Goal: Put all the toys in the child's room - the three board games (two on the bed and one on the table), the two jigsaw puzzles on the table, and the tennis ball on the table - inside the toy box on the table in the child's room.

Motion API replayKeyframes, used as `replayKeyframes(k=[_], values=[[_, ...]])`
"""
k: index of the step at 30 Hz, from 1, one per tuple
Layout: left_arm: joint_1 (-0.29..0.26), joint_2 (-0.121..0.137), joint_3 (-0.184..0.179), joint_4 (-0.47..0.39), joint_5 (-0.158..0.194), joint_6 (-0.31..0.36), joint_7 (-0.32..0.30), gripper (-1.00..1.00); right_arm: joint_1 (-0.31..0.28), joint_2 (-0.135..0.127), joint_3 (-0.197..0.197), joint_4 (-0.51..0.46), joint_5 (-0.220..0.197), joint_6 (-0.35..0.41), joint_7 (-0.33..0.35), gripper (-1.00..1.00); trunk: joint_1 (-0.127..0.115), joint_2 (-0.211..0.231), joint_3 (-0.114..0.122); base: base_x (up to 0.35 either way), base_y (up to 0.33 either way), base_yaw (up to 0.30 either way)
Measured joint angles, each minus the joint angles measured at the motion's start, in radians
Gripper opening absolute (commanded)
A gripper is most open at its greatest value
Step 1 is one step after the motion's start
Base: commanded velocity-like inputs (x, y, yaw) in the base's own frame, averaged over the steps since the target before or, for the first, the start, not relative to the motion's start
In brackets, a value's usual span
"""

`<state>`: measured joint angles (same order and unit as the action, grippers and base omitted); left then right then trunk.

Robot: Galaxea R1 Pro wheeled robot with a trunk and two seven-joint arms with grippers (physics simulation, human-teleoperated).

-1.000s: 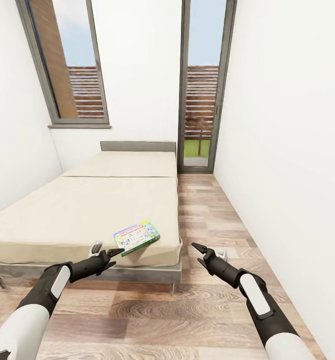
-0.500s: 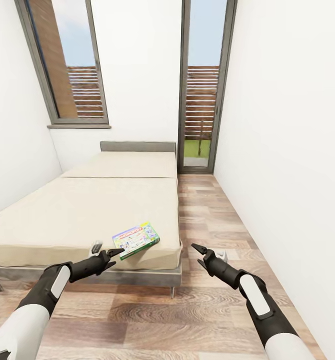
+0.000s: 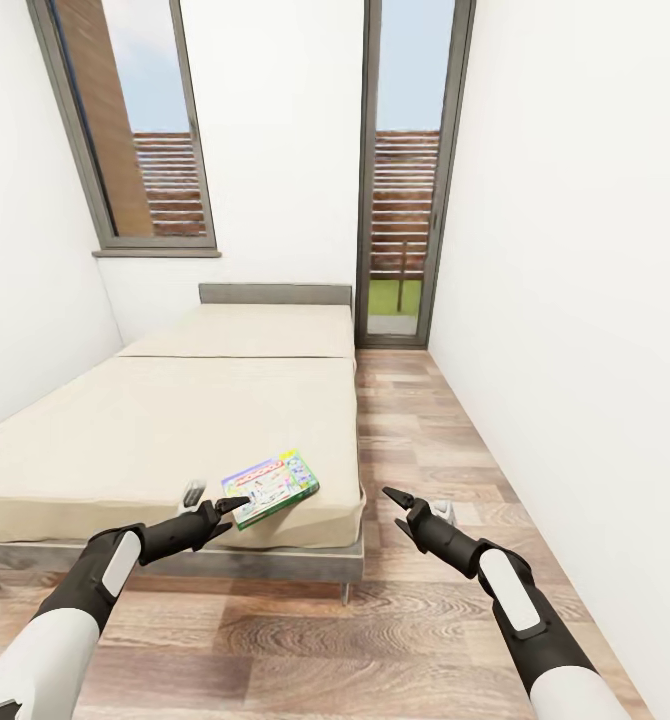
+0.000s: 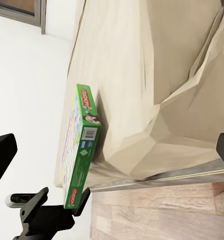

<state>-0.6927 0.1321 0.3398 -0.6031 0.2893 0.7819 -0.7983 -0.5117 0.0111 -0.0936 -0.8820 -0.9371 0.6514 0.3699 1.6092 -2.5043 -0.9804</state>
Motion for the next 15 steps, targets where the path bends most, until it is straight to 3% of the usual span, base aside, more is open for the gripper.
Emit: replayKeyframes(k=[15], values=[[0.0,0.0,0.0,0.0,0.0,0.0,0.001,1.0,0.0,0.0,0.0,0.0,0.0,0.0,0.0,1.0,0.0,0.0,0.0,0.002,0.0,0.0]])
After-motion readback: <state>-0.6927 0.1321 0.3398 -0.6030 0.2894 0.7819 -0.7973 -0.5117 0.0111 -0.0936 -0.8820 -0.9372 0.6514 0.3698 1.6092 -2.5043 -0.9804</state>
